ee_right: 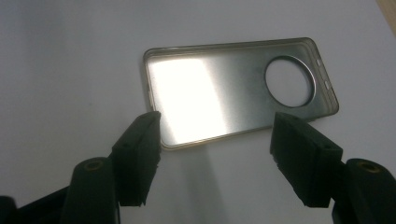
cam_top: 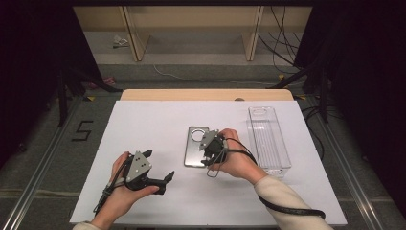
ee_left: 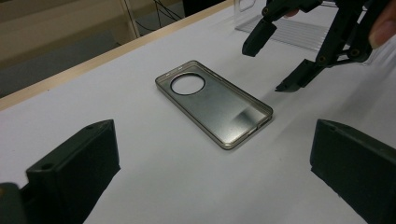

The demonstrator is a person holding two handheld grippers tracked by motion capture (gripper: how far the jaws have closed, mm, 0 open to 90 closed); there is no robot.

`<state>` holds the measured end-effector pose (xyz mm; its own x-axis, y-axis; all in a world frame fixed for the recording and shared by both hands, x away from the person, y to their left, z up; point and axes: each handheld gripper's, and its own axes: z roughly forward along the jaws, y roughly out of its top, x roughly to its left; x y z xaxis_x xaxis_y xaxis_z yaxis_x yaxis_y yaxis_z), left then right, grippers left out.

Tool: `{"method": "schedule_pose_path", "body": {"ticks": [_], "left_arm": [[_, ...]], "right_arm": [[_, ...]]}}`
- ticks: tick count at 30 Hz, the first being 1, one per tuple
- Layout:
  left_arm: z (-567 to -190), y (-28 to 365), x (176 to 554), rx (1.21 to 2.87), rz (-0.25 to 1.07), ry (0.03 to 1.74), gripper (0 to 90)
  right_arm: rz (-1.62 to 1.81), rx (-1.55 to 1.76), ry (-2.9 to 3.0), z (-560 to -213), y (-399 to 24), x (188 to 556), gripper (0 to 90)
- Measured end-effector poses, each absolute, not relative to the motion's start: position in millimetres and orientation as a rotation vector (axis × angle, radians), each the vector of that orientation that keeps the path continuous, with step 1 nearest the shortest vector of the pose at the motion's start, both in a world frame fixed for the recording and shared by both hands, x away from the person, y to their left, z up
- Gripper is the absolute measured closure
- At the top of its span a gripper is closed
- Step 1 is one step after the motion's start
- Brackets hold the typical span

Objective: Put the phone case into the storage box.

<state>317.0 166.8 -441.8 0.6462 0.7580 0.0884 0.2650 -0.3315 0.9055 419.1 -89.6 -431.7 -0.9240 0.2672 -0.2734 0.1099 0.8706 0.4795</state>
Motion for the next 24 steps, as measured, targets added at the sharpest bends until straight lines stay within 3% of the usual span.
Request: {"method": "schedule_pose_path", "body": {"ticks": [24], "left_arm": [[-440.3,174.1,310.6,1.901,0.654,0.794,0.9]], "right_arm": [[0.354,0.033,2.827,-443.9,-39.7,422.7,35.2]]}}
